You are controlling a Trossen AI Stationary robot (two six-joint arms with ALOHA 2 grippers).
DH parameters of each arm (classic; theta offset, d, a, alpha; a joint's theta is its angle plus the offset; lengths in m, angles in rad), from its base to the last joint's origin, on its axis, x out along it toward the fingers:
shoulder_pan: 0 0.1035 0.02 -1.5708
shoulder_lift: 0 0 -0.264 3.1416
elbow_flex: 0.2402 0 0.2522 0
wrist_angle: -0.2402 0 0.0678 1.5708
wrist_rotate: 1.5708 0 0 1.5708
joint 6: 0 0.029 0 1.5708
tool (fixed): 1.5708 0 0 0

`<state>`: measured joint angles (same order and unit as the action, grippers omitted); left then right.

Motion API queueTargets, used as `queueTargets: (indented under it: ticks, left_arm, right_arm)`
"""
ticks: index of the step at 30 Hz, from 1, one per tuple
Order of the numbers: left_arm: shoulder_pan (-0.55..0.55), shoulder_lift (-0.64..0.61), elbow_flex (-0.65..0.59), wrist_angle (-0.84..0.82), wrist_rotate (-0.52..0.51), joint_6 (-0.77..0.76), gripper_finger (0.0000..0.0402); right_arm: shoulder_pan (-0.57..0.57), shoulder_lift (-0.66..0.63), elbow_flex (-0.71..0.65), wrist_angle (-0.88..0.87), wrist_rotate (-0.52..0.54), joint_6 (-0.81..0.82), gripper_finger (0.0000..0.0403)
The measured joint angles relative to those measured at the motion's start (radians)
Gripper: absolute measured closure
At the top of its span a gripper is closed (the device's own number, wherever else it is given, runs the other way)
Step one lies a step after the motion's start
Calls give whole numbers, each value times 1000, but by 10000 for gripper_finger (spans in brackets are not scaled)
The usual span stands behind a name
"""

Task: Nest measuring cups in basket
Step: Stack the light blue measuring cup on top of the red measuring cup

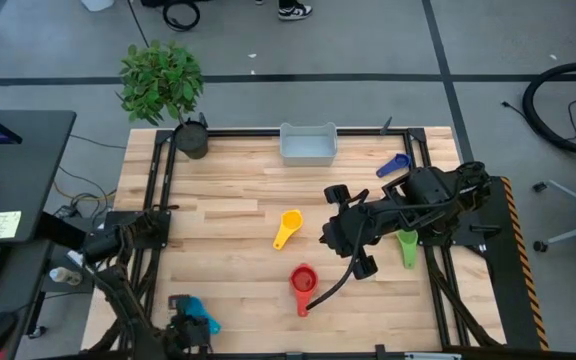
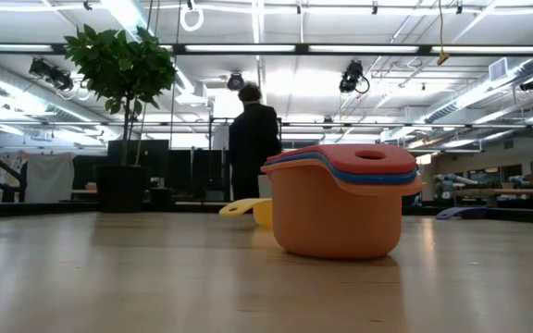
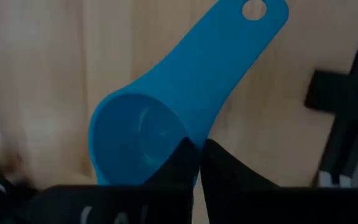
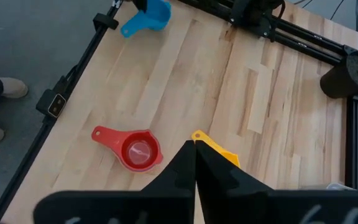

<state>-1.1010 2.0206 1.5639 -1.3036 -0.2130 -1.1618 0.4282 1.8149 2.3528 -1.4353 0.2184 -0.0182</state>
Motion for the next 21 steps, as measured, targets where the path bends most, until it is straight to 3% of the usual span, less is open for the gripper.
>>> queueTargets:
  ticks: [8,21]
  left_arm:
    - [104,-73,0,-1,-118,329,386]
    - [316,-252,21,4,-155,907,386]
  right_arm:
    - [-35,0,0,-4,0,-2,391]
    - [-66,-129,-1,33,2,-37,394]
